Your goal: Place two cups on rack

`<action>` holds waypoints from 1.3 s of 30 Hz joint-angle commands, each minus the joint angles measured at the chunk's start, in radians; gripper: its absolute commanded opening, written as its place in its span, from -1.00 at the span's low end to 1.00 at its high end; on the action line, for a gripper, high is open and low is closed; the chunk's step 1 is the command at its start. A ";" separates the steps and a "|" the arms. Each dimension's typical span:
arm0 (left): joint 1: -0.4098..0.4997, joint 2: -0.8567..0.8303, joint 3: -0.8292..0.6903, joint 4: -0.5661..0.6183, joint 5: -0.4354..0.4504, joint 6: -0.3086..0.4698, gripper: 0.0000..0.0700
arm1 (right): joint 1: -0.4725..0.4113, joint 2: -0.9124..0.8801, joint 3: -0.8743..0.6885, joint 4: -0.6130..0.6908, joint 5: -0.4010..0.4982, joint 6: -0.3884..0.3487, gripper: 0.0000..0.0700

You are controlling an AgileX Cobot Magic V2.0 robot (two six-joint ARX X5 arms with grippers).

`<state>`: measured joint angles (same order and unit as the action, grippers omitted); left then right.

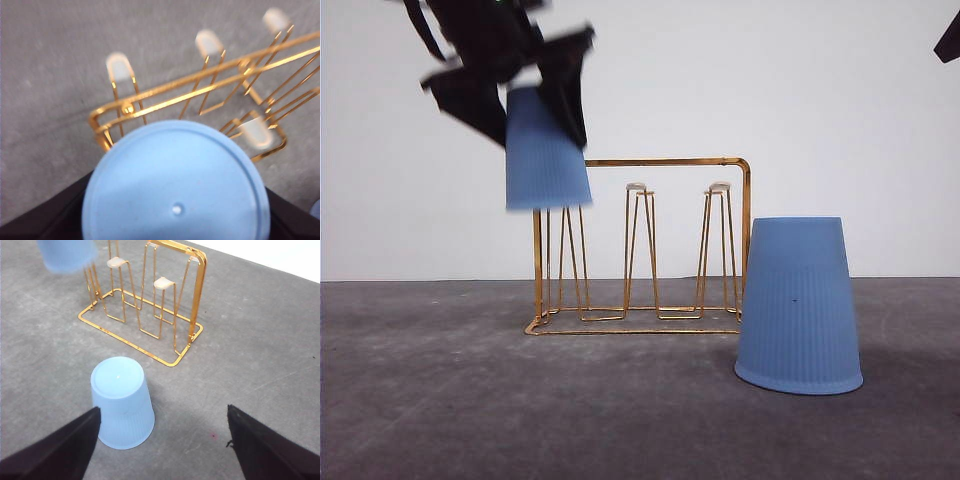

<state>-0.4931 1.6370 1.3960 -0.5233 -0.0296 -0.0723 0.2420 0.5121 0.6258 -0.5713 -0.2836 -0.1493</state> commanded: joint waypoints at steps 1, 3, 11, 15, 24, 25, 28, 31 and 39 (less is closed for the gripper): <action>-0.005 0.036 0.017 0.026 0.001 -0.008 0.20 | 0.004 0.002 0.018 0.010 0.003 0.011 0.47; -0.005 0.070 0.017 0.039 0.001 -0.008 0.20 | 0.004 0.002 0.018 0.010 0.003 0.011 0.47; -0.005 0.150 0.017 0.048 0.000 -0.008 0.25 | 0.004 0.002 0.018 0.010 0.004 0.011 0.47; -0.005 0.162 0.017 0.047 0.001 -0.008 0.44 | 0.004 0.002 0.018 0.011 0.004 0.011 0.47; 0.003 0.135 0.069 -0.085 0.018 -0.007 0.67 | 0.004 0.002 0.018 0.018 0.003 0.011 0.47; 0.008 0.127 0.091 -0.135 0.030 -0.006 0.67 | 0.004 0.002 0.018 0.018 0.003 0.011 0.47; 0.019 0.098 0.154 -0.288 0.090 0.006 0.51 | 0.004 0.002 0.018 0.018 0.003 0.011 0.47; 0.037 0.057 0.176 -0.398 0.160 0.012 0.32 | 0.004 0.002 0.018 0.018 0.003 0.011 0.47; 0.071 -0.037 0.126 -0.549 0.200 0.027 0.31 | 0.004 0.002 0.018 0.017 0.001 0.027 0.47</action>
<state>-0.4165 1.6074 1.5163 -1.0708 0.1625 -0.0635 0.2420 0.5121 0.6258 -0.5636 -0.2843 -0.1435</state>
